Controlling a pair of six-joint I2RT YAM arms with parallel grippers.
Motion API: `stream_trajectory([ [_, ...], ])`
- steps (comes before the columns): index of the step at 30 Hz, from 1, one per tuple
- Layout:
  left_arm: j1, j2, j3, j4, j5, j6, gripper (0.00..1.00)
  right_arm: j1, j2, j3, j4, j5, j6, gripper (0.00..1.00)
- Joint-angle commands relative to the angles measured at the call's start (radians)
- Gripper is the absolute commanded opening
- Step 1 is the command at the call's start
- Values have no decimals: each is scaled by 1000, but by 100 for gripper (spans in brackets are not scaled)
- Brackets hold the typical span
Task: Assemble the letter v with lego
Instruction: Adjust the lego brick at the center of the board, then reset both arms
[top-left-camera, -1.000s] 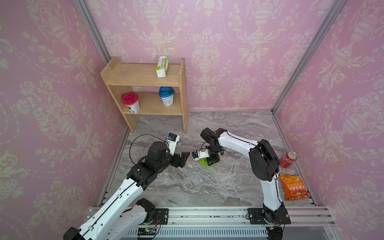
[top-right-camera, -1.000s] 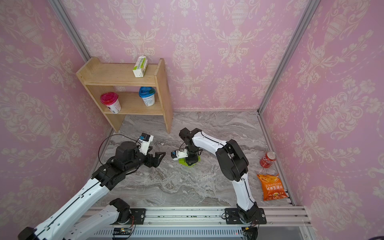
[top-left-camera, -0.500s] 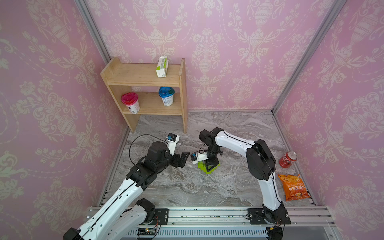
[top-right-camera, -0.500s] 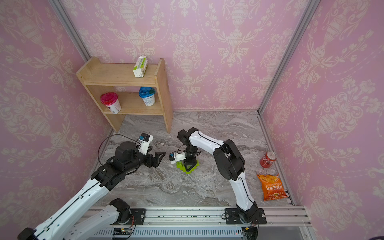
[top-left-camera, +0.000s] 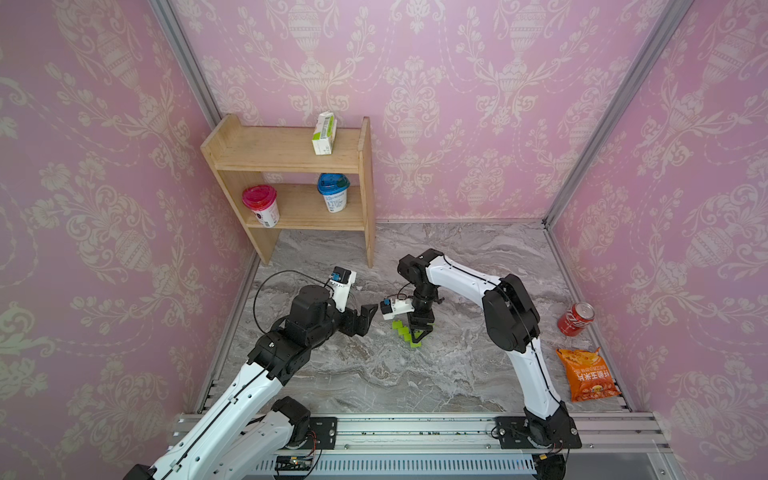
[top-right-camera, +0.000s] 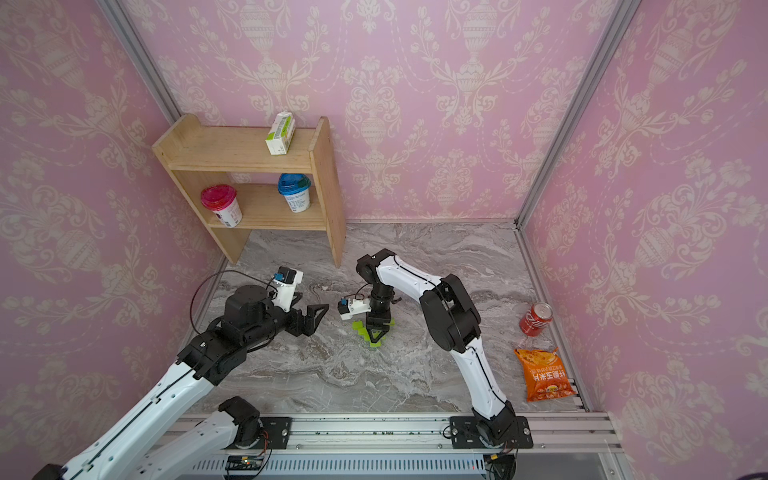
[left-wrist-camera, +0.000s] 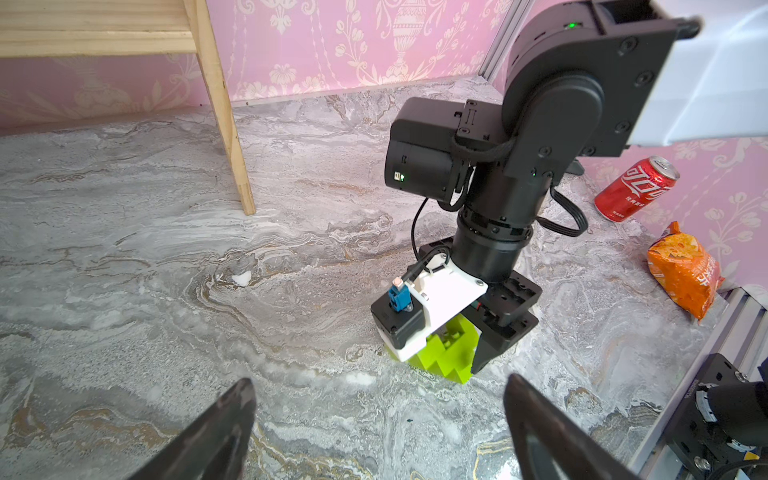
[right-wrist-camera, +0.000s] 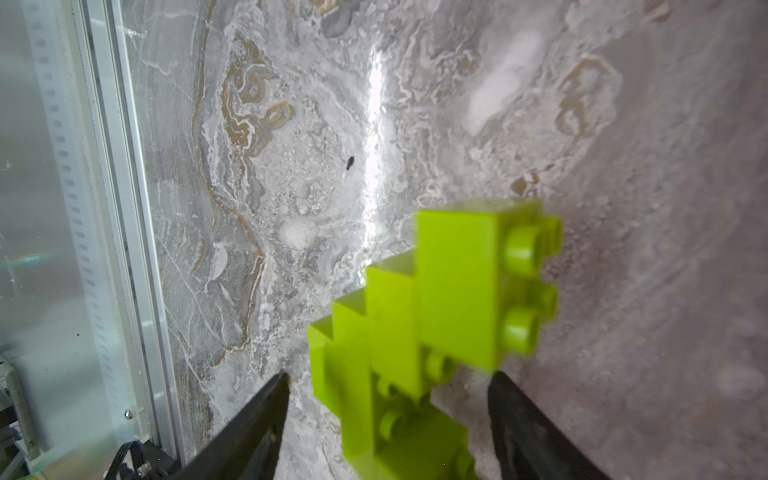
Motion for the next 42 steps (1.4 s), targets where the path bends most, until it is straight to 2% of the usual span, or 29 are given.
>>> stream_trajectory([
  [1,11,12,-9,1,-17,15,94,-28,-15,78,-23,14,11,80],
  [3,11,23,-8,8,-26,18,95,-52,-27,108,-20,28,22,88],
  [5,12,29,-5,11,-63,21,96,-81,-53,120,-10,48,45,89],
  [8,12,19,-23,20,-218,69,97,-153,-149,34,100,105,163,90],
  [11,31,23,-112,89,-502,134,99,-256,-313,-195,326,159,361,91],
  [12,50,35,-140,126,-570,146,99,-295,-380,-301,431,185,436,97],
  [14,101,68,-205,240,-634,164,99,-367,-480,-474,592,259,564,100],
  [17,202,139,-338,492,-599,220,99,-481,-592,-695,757,304,690,100],
  [19,251,195,-421,674,-599,258,99,-538,-661,-855,889,291,720,100],
  [22,323,288,-494,864,-534,287,99,-580,-706,-987,1020,334,748,100],
  [25,373,377,-488,915,-450,260,99,-610,-715,-1061,1150,353,804,100],
  [27,382,419,-475,945,-440,271,99,-625,-711,-1105,1235,368,834,100],
  [31,432,473,-457,998,-363,265,99,-632,-741,-1155,1339,380,833,100],
  [36,468,553,-447,1115,-276,249,99,-632,-785,-1235,1534,326,856,100],
  [42,484,654,-418,1219,-254,225,99,-631,-728,-1258,1710,276,920,100],
])
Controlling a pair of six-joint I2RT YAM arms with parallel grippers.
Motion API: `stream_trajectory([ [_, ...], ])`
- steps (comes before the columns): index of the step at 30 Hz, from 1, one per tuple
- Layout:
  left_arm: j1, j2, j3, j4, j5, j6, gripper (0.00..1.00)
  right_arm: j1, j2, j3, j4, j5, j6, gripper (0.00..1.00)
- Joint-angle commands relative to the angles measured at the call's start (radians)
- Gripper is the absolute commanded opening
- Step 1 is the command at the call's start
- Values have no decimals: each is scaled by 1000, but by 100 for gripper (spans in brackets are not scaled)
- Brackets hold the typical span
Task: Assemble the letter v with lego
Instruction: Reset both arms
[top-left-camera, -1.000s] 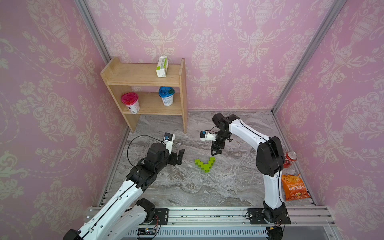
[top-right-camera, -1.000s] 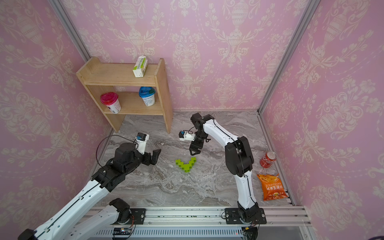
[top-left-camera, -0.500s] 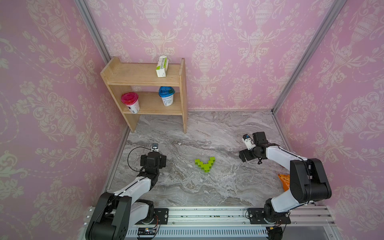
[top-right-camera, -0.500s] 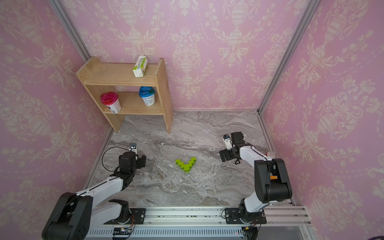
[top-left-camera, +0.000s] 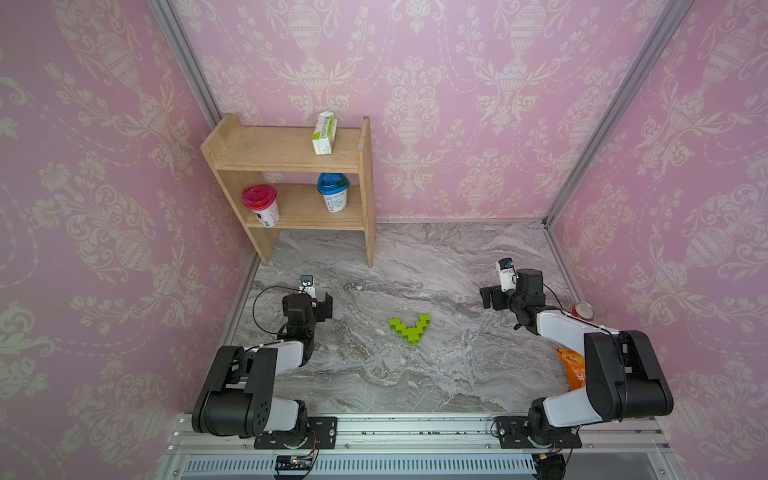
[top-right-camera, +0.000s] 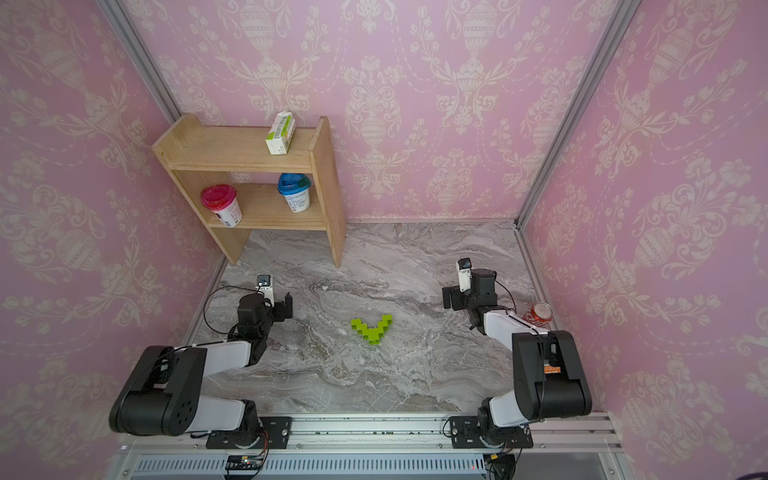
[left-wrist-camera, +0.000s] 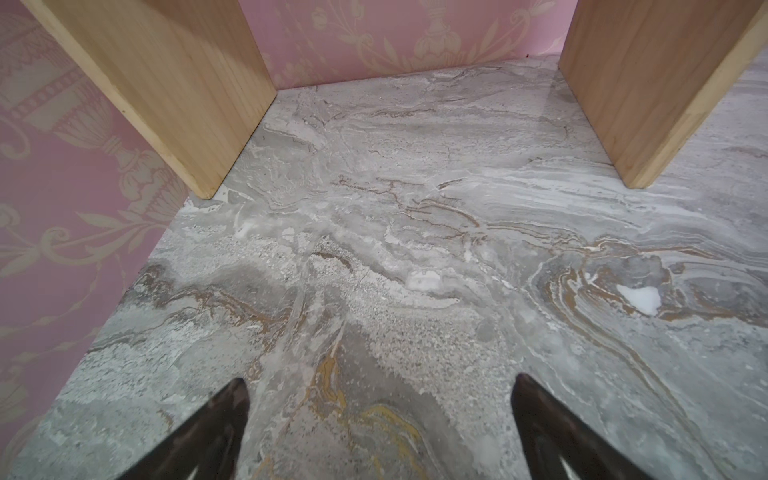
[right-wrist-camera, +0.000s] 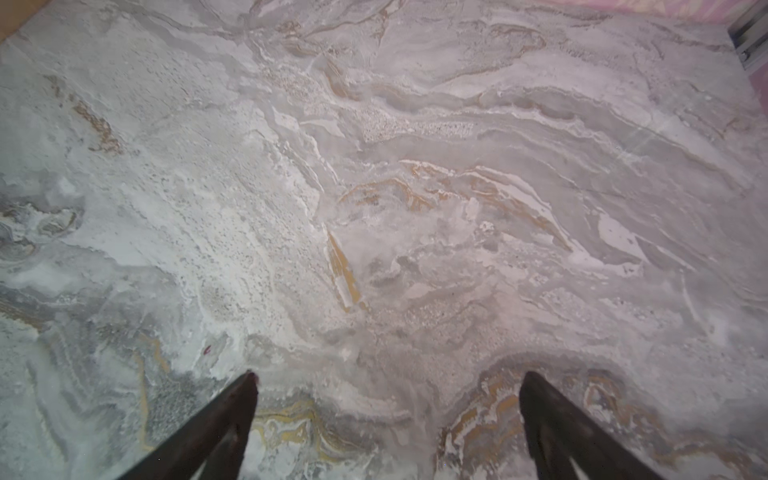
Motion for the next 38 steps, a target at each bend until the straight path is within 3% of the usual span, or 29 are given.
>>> stream_trajectory([
  [1,38,64,19,144,73,-46,99,-6,40,-8,131,-34,60,100],
  [3,47,110,-1,234,105,-42,99,-5,32,-28,160,-28,60,100],
  [12,57,204,11,296,111,-53,99,-12,25,-203,474,55,106,100],
  [38,77,206,37,248,76,-87,99,-10,23,-206,468,61,105,100],
])
